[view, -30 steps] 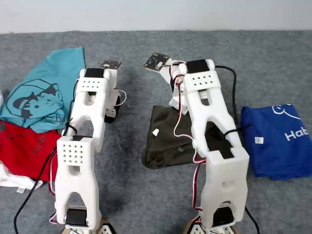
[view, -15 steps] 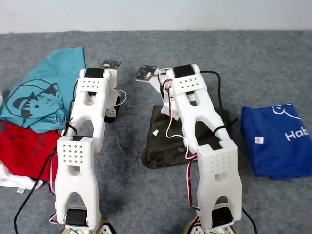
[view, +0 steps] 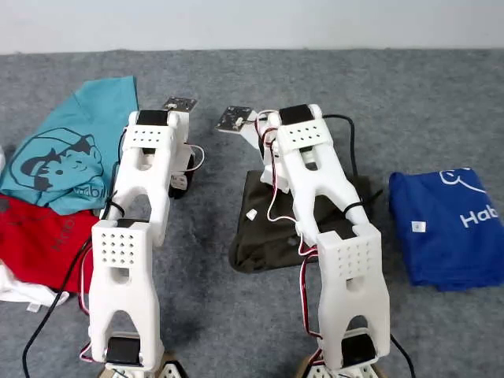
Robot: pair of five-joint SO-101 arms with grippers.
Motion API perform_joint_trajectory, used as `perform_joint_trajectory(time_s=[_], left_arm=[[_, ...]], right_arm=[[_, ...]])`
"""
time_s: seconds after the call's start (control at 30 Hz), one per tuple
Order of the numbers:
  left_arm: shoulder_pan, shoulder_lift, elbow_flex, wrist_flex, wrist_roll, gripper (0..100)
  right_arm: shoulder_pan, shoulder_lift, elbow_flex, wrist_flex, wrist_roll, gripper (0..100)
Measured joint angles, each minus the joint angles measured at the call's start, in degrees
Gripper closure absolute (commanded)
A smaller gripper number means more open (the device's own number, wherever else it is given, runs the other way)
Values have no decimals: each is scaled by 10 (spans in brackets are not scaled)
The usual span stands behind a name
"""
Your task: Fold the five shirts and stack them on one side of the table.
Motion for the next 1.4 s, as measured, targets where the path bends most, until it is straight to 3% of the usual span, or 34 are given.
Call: perform_joint_trajectory(time_s=[0.33,0.67,1.13,1.4], left_arm=[[0,3,-1,0,0,959],[0,3,-1,0,0,959],[0,4,-1,0,0,959],[0,4,-1,0,0,959]], right_arm=[[13,0,-65,125,1,988],[38,-22,-55,133,-7,988],[66,-290,305,131,-7,988],[149,-411,513,42,-7,980]])
